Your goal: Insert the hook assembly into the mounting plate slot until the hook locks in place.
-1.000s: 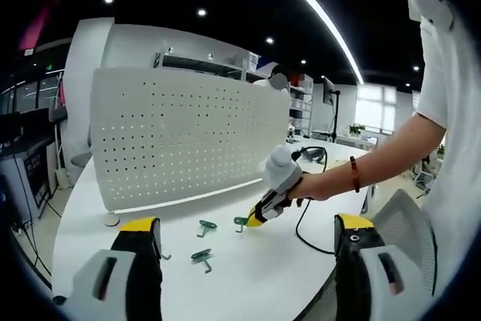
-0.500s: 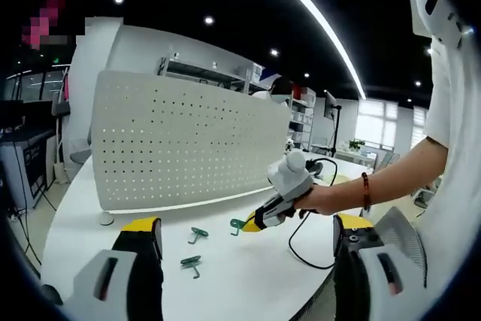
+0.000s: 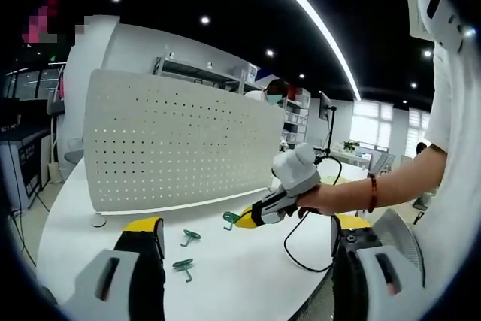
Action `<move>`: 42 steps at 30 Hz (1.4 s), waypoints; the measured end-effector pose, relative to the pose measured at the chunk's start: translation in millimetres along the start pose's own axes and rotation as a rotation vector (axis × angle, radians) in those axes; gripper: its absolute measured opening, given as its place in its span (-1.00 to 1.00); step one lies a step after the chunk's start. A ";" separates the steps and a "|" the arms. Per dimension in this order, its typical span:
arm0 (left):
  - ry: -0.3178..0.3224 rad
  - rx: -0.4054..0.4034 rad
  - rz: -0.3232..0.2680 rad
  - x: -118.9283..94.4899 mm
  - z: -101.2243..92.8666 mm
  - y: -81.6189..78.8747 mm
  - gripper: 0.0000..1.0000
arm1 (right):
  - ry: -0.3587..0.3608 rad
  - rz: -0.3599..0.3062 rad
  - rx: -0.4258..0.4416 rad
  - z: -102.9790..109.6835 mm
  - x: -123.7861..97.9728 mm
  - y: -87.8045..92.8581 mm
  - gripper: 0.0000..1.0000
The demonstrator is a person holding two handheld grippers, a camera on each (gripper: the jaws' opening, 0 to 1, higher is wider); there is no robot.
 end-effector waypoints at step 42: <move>-0.006 -0.111 -0.080 -0.9 -32.0 -11.4 0.79 | -0.055 -0.351 0.007 53.6 -81.9 -50.0 -0.96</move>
Point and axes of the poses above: the point that each gripper's makers call its tool centre point, and the gripper's own axes: x roughly forward along the fingers, z roughly to its left, y roughly out of its underside, the point moved 7 cm from there along -x, roughly backward along the fingers, and after that the axes turned 3 degrees about -x, right-handed, at the moved point
